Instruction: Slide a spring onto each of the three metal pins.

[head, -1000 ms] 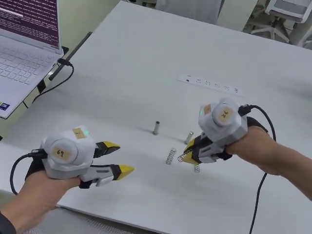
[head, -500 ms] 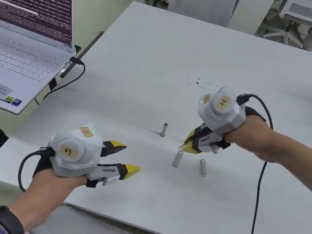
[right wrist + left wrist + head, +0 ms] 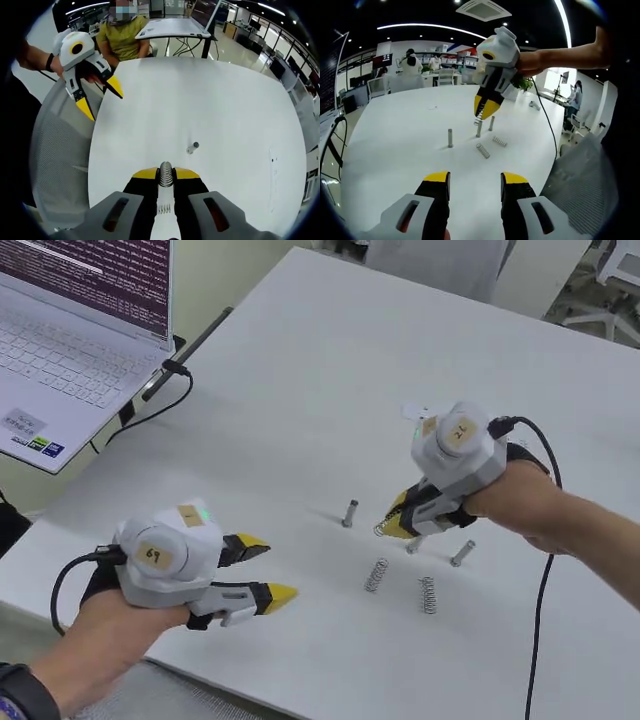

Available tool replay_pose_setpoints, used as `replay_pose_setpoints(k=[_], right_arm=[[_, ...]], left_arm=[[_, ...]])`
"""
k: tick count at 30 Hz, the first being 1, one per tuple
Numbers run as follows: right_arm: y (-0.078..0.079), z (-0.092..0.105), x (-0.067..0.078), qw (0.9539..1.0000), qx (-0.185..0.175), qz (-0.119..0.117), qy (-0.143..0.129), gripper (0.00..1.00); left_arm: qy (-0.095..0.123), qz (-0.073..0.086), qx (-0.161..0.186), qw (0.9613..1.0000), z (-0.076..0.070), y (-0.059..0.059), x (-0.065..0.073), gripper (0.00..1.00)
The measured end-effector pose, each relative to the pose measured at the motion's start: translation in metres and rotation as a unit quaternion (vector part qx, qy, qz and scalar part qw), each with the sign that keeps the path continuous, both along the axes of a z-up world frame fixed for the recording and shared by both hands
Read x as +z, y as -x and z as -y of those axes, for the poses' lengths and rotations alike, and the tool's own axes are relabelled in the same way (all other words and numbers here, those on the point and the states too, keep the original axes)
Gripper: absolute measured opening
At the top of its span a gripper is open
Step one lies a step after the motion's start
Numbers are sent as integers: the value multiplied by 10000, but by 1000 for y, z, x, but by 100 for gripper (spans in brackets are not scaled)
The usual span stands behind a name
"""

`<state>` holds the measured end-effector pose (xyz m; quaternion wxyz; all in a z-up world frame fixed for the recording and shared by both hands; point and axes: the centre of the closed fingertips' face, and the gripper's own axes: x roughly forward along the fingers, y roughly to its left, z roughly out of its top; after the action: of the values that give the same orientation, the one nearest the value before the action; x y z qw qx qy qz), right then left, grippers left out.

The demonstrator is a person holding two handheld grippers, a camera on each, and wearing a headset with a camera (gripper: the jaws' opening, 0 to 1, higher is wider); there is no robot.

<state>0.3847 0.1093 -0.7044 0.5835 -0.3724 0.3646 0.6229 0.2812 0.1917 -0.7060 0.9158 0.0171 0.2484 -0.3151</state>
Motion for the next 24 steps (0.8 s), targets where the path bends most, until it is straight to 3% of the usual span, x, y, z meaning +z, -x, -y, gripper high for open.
replay_pose_setpoints(k=[16,24], right_arm=[[-27,-22,-5,10000,-7,58,55,8],[-26,-29,-10,9999,-29,26,126,8]], left_arm=[[56,-33,102,9999,-1,-1,0,37],[93,-63,148,9998,-2,-1,-1,37]])
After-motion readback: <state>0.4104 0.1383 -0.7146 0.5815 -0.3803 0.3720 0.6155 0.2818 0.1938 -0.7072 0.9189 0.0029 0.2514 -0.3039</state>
